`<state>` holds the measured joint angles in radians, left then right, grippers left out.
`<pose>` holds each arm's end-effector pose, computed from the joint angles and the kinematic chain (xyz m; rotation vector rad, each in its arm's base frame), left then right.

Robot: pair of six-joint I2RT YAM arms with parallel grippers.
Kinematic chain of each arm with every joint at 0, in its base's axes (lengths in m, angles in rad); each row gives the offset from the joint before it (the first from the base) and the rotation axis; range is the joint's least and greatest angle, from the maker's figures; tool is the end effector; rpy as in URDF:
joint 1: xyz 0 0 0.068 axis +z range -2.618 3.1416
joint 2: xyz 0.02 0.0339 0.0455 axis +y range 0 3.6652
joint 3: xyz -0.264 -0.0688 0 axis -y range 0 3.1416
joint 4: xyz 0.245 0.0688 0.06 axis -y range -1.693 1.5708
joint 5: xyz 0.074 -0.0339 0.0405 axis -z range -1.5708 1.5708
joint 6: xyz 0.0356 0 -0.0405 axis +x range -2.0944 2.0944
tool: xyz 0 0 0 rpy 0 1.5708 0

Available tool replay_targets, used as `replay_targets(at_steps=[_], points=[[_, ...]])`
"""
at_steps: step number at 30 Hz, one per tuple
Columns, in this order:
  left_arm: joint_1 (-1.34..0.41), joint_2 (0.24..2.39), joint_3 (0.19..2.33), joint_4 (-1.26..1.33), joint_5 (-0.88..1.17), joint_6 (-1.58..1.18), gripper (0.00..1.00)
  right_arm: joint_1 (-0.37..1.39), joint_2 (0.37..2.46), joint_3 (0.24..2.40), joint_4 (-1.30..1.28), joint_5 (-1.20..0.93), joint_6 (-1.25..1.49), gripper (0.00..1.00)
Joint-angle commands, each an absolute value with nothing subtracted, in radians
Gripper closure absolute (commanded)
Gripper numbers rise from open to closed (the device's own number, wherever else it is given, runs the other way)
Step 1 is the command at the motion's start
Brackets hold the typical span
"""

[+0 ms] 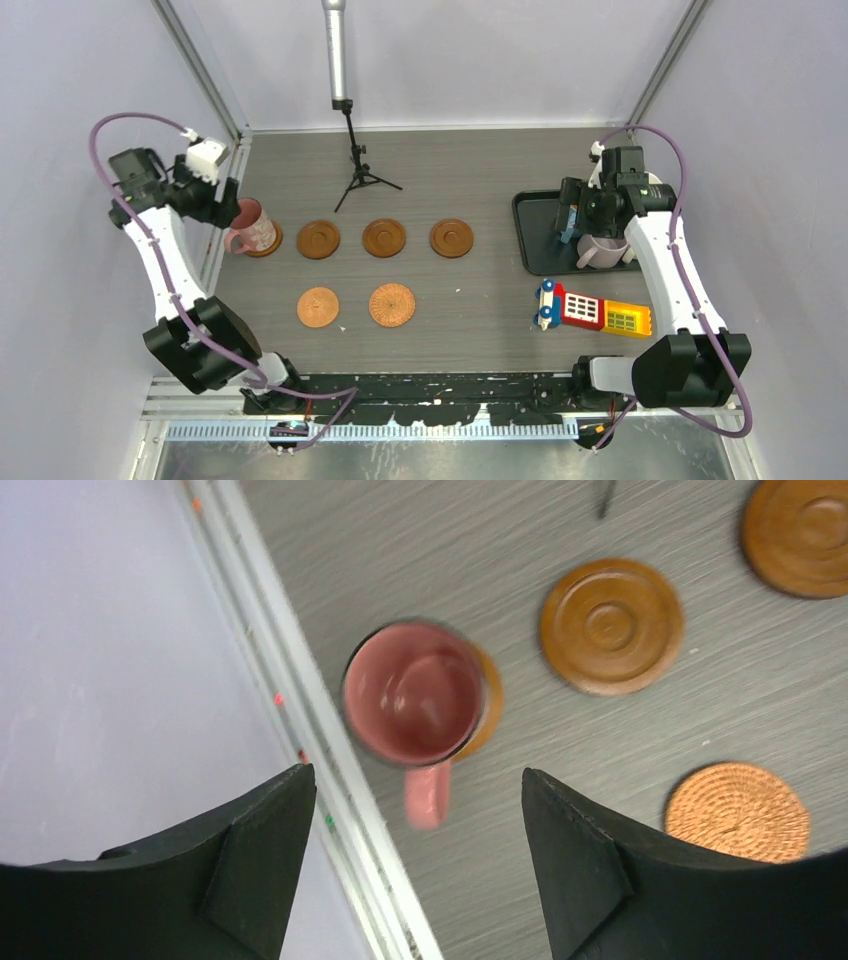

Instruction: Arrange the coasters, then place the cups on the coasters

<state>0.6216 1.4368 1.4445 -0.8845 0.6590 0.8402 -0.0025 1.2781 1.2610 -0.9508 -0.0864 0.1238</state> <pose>0.2522 0.1538 0.3585 0.5121 2.1644 -0.0292 0.2519 0.0024 0.3319 0.1263 2.5376 0.1575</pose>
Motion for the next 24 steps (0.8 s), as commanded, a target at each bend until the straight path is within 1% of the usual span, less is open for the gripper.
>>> replay_targets(at_steps=[1, 6, 13, 18, 24], points=[[0.465, 1.373, 1.484, -0.905, 0.562, 0.683, 0.22, 0.000, 1.283, 1.239, -0.902, 0.091, 0.170, 0.14], [0.335, 1.319, 1.489, -0.861, 0.542, 0.564, 0.20, -0.010, 1.360, 1.231, -0.810, 0.153, 0.186, 0.23], [0.185, 1.292, 1.507, -0.855, 0.460, 0.491, 0.19, -0.021, 1.485, 1.263, -0.734, 0.135, 0.209, 0.29], [0.140, 1.311, 1.545, -0.889, 0.433, 0.451, 0.16, -0.022, 1.548, 1.278, -0.709, 0.121, 0.244, 0.33], [0.109, 1.304, 1.531, -0.886, 0.439, 0.415, 0.14, -0.022, 1.598, 1.281, -0.686, 0.107, 0.269, 0.42]])
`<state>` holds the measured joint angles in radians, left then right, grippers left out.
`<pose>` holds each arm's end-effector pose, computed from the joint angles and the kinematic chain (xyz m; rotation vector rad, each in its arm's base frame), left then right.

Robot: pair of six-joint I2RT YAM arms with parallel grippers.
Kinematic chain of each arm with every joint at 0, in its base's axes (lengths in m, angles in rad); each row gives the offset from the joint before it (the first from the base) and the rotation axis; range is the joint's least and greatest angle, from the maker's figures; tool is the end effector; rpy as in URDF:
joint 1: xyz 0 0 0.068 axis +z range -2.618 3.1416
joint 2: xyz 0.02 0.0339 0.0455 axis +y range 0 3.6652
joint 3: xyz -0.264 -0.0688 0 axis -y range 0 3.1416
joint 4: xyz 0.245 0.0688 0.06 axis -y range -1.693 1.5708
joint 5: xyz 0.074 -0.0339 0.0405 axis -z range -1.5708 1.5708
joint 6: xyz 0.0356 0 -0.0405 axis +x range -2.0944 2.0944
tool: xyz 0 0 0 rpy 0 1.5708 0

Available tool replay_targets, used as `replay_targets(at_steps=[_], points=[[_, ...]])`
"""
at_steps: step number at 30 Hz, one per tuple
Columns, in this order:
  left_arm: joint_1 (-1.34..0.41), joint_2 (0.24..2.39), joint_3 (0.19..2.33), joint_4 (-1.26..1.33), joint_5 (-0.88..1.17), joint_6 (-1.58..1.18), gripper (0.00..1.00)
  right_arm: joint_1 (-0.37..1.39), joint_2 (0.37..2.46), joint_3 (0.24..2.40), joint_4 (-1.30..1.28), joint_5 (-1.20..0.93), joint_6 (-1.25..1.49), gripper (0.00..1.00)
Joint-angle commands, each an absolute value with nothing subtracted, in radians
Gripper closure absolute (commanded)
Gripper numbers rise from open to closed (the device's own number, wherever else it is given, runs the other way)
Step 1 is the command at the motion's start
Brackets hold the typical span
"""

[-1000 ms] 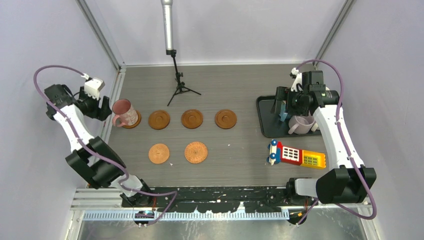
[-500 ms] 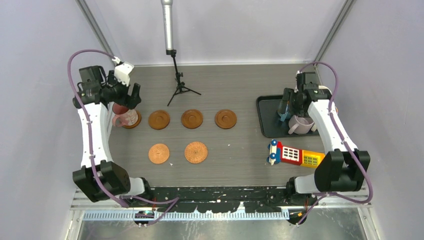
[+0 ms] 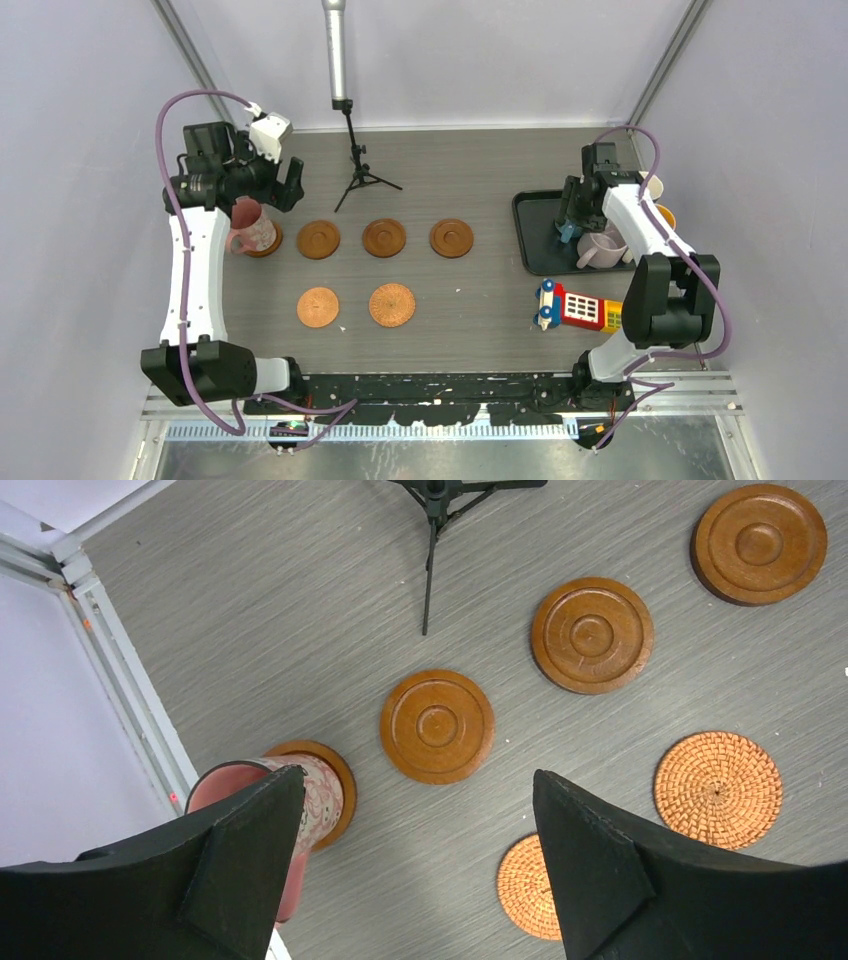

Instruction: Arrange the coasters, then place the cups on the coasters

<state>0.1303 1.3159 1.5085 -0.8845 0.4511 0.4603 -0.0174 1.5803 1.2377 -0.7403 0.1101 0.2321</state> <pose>0.2639 0.0189 0.4071 0.5888 2.1074 -0.1799 0.3246 -0.0096 0.2551 0.3650 2.6192 -0.0744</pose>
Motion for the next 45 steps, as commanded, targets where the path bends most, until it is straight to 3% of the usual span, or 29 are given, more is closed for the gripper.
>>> replay_targets(at_steps=[1, 7, 15, 21, 31, 45], points=[[0.104, 1.300, 1.523, -0.881, 0.439, 0.414, 0.13, -0.022, 1.610, 1.280, -0.684, 0.107, 0.271, 0.42], [0.091, 1.273, 1.490, -0.859, 0.438, 0.415, 0.12, -0.021, 1.644, 1.283, -0.666, 0.100, 0.269, 0.49], [0.081, 1.242, 1.446, -0.824, 0.437, 0.419, 0.11, -0.020, 1.582, 1.260, -0.714, 0.039, 0.296, 0.80], [0.072, 1.239, 1.432, -0.810, 0.427, 0.402, 0.10, -0.005, 1.497, 1.198, -0.744, -0.028, 0.342, 0.85], [0.055, 1.275, 1.457, -0.856, 0.472, 0.338, 0.00, 0.070, 1.399, 1.114, -0.793, -0.068, 0.435, 0.84], [0.049, 1.304, 1.501, -0.837, 0.588, 0.125, 0.00, 0.110, 1.401, 1.056, -0.777, -0.148, 0.533, 0.57]])
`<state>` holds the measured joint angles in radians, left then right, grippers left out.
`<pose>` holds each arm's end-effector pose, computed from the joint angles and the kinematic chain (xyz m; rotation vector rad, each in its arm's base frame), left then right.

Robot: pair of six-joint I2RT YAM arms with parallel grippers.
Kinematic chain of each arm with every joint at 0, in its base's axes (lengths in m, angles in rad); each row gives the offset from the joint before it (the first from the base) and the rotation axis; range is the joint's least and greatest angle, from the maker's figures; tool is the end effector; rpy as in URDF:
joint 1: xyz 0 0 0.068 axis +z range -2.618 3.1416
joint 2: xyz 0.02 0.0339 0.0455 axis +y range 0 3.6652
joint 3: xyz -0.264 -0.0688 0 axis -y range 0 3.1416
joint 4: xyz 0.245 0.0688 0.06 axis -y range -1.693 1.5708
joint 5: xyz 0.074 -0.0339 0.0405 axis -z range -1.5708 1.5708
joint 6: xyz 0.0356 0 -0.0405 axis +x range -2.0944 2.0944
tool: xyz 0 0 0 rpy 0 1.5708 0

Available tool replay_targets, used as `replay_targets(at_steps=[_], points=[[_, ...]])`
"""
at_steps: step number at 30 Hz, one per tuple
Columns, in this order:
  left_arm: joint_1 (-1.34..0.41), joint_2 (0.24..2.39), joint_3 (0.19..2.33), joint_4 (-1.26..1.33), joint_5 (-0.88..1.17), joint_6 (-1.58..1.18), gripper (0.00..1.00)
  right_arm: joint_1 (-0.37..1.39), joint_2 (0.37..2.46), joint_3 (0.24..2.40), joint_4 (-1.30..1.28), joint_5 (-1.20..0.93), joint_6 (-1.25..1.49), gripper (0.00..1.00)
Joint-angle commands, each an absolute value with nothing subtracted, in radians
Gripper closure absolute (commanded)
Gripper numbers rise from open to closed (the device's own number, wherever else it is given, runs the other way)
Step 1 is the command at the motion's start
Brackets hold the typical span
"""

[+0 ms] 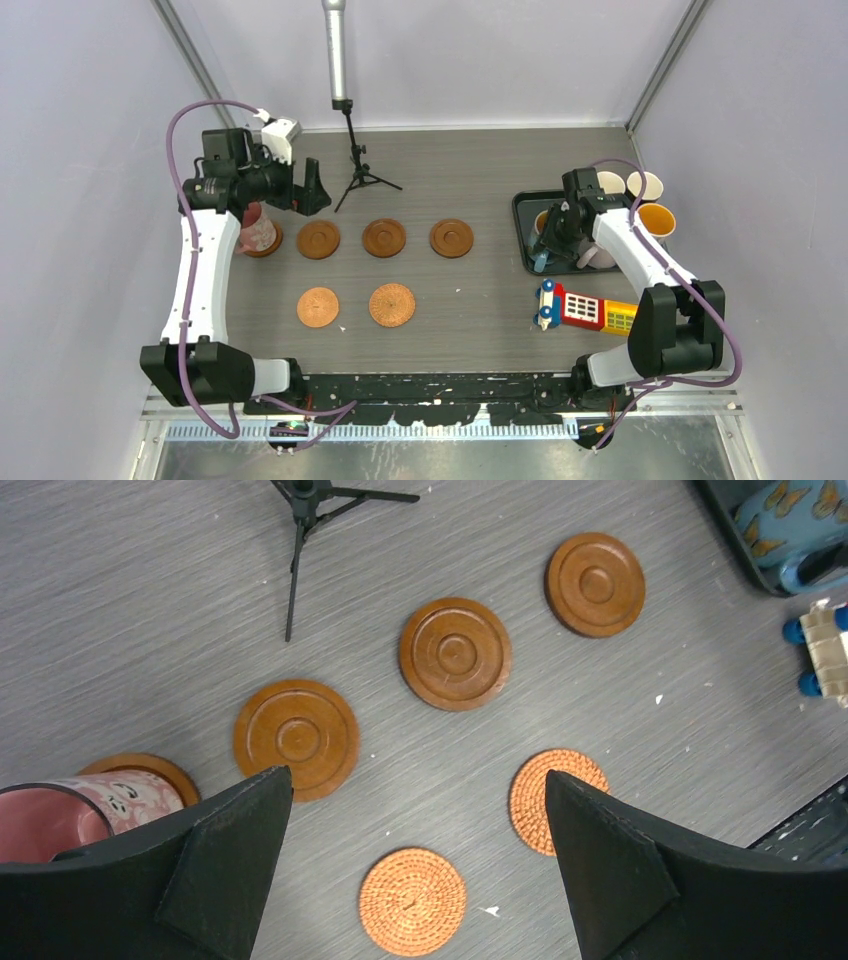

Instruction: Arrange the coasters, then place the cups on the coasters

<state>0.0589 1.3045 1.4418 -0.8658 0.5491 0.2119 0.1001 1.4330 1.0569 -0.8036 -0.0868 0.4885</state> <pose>0.2635 -0.0031 0.3917 0.4446 2.1709 -0.4806 0.2737 0.0306 0.2396 0.5129 2.7316 0.2752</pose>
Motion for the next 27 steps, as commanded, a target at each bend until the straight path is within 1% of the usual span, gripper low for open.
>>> replay_targets(at_steps=[1, 4, 8, 11, 14, 17, 22, 27], points=[[0.038, 1.314, 1.512, -0.840, 0.560, 0.111, 0.00, 0.113, 1.399, 1.055, -0.772, -0.162, 0.537, 0.57], [-0.059, 1.347, 1.535, -0.848, 0.446, 0.106, 0.00, 0.132, 1.389, 1.048, -0.750, -0.219, 0.540, 0.55], [-0.187, 1.358, 1.502, -0.781, 0.362, 0.083, 0.00, 0.149, 1.390, 1.051, -0.719, -0.288, 0.547, 0.52], [-0.284, 1.368, 1.463, -0.714, 0.327, 0.035, 0.00, 0.149, 1.382, 1.082, -0.748, -0.285, 0.516, 0.49], [-0.426, 1.402, 1.447, -0.660, 0.254, 0.006, 0.00, 0.144, 1.350, 1.118, -0.812, -0.265, 0.458, 0.47], [-0.549, 1.464, 1.452, -0.615, 0.222, -0.070, 0.00, 0.131, 1.294, 1.154, -0.879, -0.263, 0.402, 0.40], [-0.727, 1.575, 1.500, -0.560, 0.204, -0.109, 0.00, 0.106, 1.191, 1.236, -0.974, -0.244, 0.337, 0.30], [-0.888, 1.695, 1.566, -0.465, 0.095, -0.209, 0.00, 0.040, 1.169, 1.355, -1.022, -0.194, 0.334, 0.25]])
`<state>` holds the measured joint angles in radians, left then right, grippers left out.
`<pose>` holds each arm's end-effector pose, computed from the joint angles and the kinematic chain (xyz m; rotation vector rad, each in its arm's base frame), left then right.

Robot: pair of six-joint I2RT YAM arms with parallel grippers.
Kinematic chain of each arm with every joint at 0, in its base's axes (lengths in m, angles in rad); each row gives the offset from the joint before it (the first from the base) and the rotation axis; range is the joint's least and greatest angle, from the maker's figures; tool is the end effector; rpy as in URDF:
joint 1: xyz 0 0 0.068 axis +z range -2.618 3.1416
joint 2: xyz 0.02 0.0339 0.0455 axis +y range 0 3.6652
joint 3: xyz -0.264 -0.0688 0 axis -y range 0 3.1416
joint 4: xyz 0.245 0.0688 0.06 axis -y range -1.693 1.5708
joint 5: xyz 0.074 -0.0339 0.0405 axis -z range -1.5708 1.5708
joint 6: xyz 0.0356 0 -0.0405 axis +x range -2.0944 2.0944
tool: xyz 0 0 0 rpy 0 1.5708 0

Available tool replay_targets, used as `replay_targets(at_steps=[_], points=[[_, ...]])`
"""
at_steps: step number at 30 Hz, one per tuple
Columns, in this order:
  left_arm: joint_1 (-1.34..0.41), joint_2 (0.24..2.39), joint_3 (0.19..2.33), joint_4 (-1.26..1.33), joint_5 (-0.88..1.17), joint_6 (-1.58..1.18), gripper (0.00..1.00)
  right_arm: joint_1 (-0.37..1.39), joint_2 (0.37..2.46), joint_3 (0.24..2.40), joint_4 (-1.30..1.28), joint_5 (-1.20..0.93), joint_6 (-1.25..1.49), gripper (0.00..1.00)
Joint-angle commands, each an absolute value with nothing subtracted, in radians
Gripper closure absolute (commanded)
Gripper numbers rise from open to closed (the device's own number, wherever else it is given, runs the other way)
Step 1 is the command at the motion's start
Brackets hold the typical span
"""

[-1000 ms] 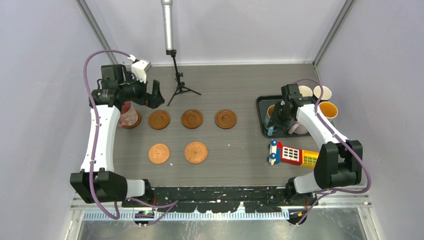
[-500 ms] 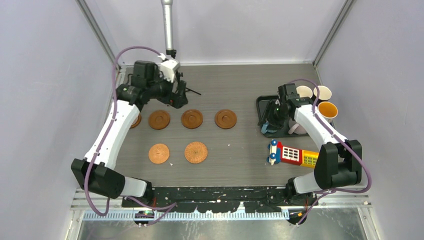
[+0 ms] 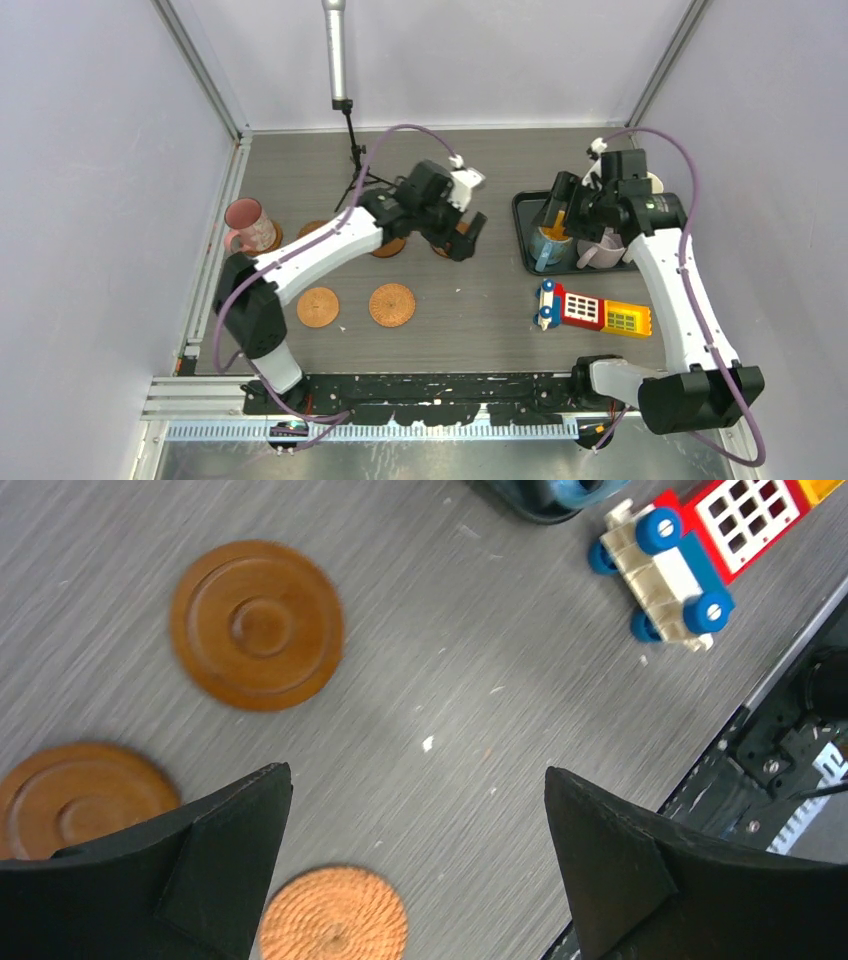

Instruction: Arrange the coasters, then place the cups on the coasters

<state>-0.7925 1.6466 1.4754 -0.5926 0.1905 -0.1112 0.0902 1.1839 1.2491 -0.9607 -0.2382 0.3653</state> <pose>0.2552 -0.2684 0.3188 0.8994 2.2425 -0.6575 0.2272 0.0290 0.3491 0.2381 2.4837 0.4882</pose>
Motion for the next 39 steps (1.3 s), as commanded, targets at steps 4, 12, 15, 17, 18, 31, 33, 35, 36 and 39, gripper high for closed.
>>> replay_targets(at_steps=[4, 12, 15, 17, 18, 31, 33, 35, 36, 39], points=[[-1.006, 1.826, 1.679, -0.446, 0.009, -0.244, 0.00, -0.136, 1.234, 1.468, -1.021, -0.194, 0.351, 0.21], [-1.150, 2.099, 1.971, -0.438, -0.174, -0.247, 0.00, -0.323, 1.354, 1.592, -1.001, -0.276, 0.383, 0.21], [-1.171, 2.176, 2.046, -0.441, -0.254, -0.256, 0.00, -0.339, 1.341, 1.573, -0.977, -0.285, 0.384, 0.21], [-1.175, 2.208, 2.064, -0.437, -0.323, -0.276, 0.00, -0.347, 1.335, 1.563, -0.978, -0.288, 0.386, 0.20], [-1.175, 2.219, 2.069, -0.435, -0.349, -0.279, 0.00, -0.350, 1.330, 1.556, -0.977, -0.290, 0.389, 0.20], [-1.142, 2.348, 2.144, -0.386, -0.287, -0.280, 0.00, -0.398, 1.281, 1.449, -1.006, -0.328, 0.363, 0.20], [-1.124, 2.361, 2.146, -0.388, -0.265, -0.287, 0.05, -0.409, 1.279, 1.445, -1.011, -0.333, 0.354, 0.21], [-1.107, 2.370, 2.146, -0.394, -0.229, -0.301, 0.11, -0.421, 1.280, 1.445, -1.012, -0.339, 0.348, 0.20], [-1.100, 2.372, 2.146, -0.394, -0.211, -0.309, 0.15, -0.425, 1.281, 1.444, -1.013, -0.342, 0.345, 0.20], [-1.086, 2.380, 2.148, -0.388, -0.178, -0.318, 0.23, -0.436, 1.289, 1.439, -1.012, -0.348, 0.336, 0.21]])
